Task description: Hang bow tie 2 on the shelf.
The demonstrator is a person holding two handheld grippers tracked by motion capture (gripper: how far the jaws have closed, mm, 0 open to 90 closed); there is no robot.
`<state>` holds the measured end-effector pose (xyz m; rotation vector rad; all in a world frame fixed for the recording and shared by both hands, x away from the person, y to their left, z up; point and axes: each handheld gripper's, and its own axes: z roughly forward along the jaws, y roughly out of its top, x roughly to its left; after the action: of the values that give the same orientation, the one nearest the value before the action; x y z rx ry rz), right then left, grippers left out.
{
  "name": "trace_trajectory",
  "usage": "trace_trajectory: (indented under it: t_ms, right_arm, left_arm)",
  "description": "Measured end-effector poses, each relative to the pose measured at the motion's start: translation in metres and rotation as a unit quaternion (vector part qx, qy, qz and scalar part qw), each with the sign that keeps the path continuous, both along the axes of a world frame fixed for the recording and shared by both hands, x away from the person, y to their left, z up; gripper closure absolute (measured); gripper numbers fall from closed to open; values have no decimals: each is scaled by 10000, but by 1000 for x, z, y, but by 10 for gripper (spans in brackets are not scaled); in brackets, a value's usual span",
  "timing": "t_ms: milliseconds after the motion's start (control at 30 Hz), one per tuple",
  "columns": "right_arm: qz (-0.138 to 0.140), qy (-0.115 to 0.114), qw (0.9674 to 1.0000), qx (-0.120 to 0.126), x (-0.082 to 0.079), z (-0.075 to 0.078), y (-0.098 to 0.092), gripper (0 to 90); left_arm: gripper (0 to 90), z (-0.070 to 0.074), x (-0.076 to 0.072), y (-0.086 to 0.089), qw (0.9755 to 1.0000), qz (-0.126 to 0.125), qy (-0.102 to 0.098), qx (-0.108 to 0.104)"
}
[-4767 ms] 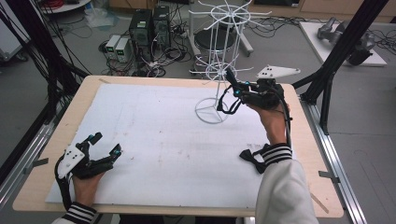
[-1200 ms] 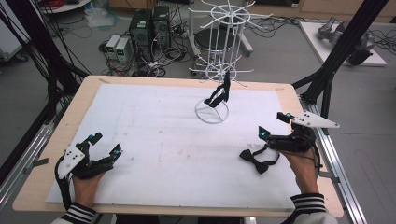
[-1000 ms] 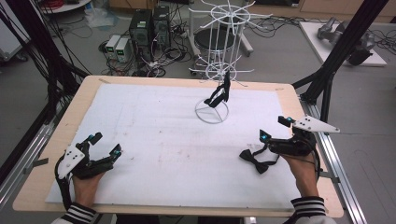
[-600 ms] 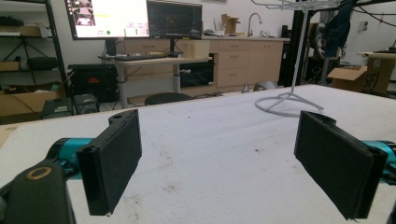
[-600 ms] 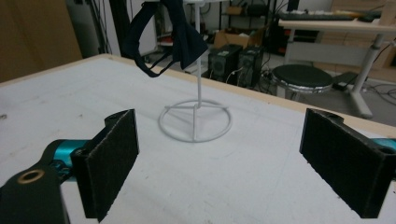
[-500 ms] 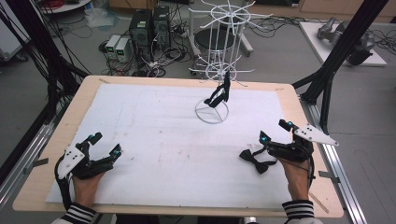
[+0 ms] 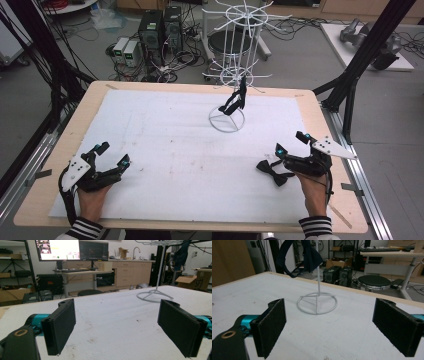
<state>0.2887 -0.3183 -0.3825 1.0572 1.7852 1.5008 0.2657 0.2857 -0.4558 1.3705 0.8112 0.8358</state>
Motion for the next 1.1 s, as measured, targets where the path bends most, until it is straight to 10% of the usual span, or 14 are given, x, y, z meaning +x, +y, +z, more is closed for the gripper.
trace_trajectory:
  t_ms: [567,1100]
  right_arm:
    - [-9,114,9999,7,-1,0,-3,112]
    - [264,634,9959,-593,5,3,5,112]
  left_arm:
    - [154,0,-1,0,10000,-6,-29,35]
    - [154,0,-1,0,10000,2,-29,17]
